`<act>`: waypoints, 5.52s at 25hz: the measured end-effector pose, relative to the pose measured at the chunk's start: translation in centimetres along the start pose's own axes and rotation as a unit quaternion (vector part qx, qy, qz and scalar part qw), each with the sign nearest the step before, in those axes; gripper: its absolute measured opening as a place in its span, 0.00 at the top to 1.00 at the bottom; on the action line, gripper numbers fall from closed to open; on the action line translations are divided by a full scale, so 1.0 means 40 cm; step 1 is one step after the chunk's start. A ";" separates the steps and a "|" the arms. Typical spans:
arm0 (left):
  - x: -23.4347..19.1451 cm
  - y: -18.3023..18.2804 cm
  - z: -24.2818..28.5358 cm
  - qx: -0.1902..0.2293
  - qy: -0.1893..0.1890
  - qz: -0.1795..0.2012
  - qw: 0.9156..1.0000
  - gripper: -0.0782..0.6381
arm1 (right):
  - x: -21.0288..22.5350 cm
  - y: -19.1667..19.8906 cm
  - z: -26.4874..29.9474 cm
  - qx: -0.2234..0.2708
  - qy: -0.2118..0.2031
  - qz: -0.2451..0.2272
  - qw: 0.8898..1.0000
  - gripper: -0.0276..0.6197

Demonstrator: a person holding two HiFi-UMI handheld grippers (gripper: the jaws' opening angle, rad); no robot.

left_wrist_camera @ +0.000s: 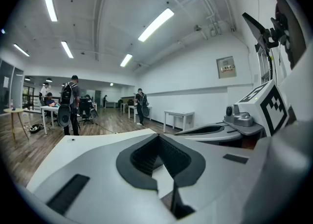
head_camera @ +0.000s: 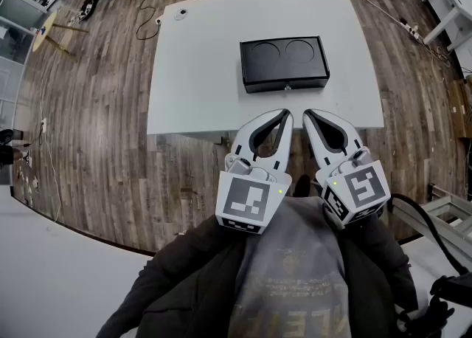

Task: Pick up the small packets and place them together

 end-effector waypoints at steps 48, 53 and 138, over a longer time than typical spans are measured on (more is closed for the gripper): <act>-0.274 0.100 0.048 -0.063 0.022 -0.038 0.997 0.89 | 0.083 0.126 0.191 -0.068 0.113 0.034 0.991 0.95; -0.284 0.095 0.120 -0.091 0.011 -0.035 0.995 0.89 | 0.127 0.150 0.230 -0.075 0.084 0.047 0.992 0.95; -0.440 0.155 0.076 -0.144 0.130 -0.040 0.980 0.89 | -0.017 0.349 0.320 -0.208 0.256 0.064 0.942 0.84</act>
Point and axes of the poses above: the fingertips, and each gripper's own axes: z forward along the fingers, x to its right, y out of its underside, the point moved 8 cm from there along -z, backward along the fingers, and after that the axes turned 10 degrees about y, right-handed, at the moved point
